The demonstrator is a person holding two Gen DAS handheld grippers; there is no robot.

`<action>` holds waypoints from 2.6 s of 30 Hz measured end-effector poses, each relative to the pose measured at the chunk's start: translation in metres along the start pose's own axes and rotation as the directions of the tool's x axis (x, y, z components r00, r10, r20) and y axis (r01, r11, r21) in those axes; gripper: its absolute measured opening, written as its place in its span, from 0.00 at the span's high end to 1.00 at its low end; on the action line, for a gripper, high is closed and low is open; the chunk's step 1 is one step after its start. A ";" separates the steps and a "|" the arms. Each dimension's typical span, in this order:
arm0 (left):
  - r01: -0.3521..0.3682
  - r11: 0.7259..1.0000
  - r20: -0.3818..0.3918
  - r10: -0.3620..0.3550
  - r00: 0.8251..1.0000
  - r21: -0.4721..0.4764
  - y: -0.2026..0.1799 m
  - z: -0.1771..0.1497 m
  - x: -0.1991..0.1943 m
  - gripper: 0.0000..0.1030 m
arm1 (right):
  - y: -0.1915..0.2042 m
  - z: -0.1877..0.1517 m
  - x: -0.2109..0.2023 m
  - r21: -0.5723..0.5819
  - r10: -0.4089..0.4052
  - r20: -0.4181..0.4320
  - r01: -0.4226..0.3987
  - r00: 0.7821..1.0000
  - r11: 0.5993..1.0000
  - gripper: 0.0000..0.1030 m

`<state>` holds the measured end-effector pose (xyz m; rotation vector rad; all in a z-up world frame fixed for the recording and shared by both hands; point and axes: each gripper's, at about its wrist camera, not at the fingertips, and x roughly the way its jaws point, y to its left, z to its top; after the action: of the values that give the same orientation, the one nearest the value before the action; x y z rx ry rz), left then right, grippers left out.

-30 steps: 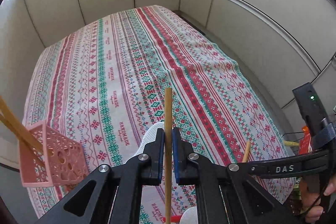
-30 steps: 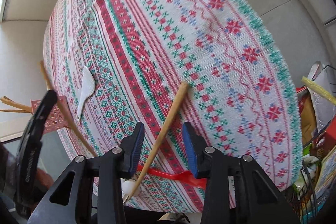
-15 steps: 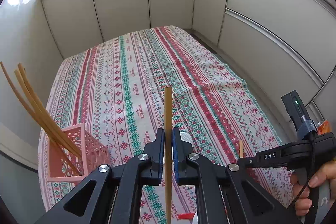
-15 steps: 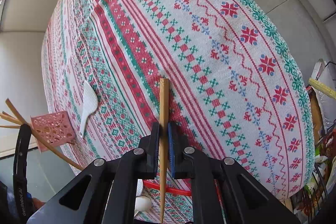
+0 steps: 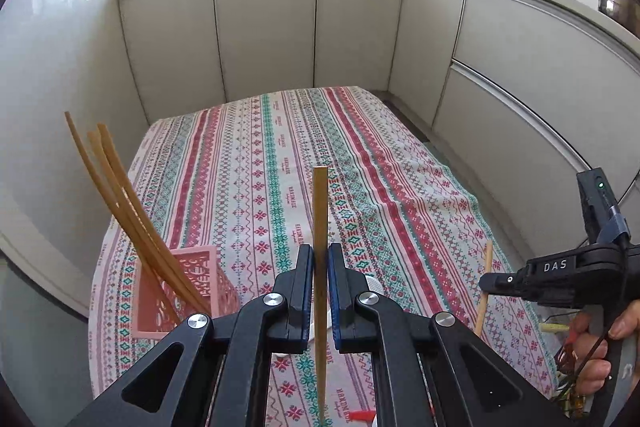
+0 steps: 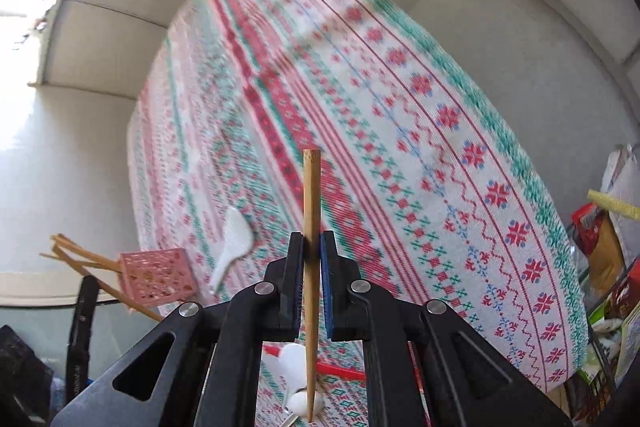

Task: Organize utensils
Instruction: 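Carry both upright chopsticks to the pink holder and lower them in, then open both tools and release the chopsticks into the pink holder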

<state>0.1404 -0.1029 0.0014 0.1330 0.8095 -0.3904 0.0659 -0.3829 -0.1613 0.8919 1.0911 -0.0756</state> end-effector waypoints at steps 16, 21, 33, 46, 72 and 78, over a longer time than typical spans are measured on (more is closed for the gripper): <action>0.002 0.986 0.284 0.046 0.958 -0.165 0.052 0.012 -0.092 0.93 | 0.096 -0.047 -0.090 -0.327 0.162 0.338 -0.046 0.927 0.944 0.92; -0.002 0.972 0.385 0.095 0.918 -0.235 0.072 0.014 -0.115 0.93 | 0.110 -0.052 -0.089 -0.368 0.185 0.360 -0.043 0.915 0.929 0.92; -0.072 0.923 0.455 0.252 0.854 -0.377 0.116 0.014 -0.117 0.93 | 0.129 -0.059 -0.070 -0.403 0.198 0.345 -0.046 0.917 0.914 0.92; -0.109 0.923 0.416 0.268 0.869 -0.369 0.132 0.013 -0.074 0.93 | 0.141 -0.056 -0.060 -0.426 0.212 0.350 -0.046 0.912 0.904 0.92; -0.146 0.921 0.048 0.175 0.983 -0.362 0.170 -0.024 -0.051 0.33 | 0.234 -0.092 -0.065 -0.602 0.302 0.475 0.055 0.827 0.797 0.92; -0.203 0.884 -0.097 0.178 0.979 -0.422 0.196 -0.045 -0.042 0.32 | 0.288 -0.106 -0.053 -0.674 0.372 0.534 0.117 0.759 0.729 0.92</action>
<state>0.1598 0.1017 -0.0055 -0.1905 0.9111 -0.0141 0.0957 -0.1414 0.0334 0.2129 0.3193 0.1363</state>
